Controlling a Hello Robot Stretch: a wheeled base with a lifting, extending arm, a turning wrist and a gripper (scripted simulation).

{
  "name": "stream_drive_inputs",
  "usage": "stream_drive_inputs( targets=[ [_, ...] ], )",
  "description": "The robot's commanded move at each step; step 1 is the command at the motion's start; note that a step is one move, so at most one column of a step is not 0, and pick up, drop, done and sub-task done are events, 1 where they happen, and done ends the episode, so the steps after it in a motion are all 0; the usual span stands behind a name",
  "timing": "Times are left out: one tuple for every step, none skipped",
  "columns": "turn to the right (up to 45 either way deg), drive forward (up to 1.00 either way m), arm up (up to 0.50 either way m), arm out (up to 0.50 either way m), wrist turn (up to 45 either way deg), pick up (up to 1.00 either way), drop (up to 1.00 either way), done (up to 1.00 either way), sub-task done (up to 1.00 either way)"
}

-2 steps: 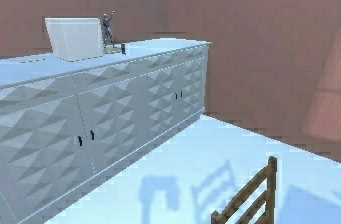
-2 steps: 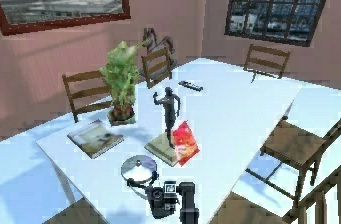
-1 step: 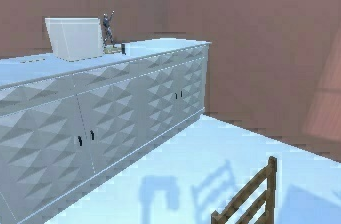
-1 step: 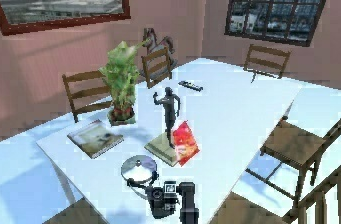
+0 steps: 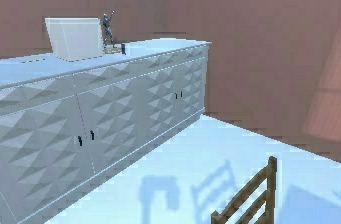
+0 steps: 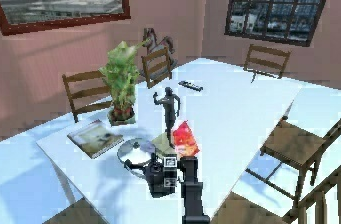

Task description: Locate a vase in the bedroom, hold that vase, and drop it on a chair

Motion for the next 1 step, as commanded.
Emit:
stream_drive_inputs(
  targets=[
    [0.0,0.00,0.24,0.00,0.0,0.00,0.00,0.00,0.00]
  ],
)
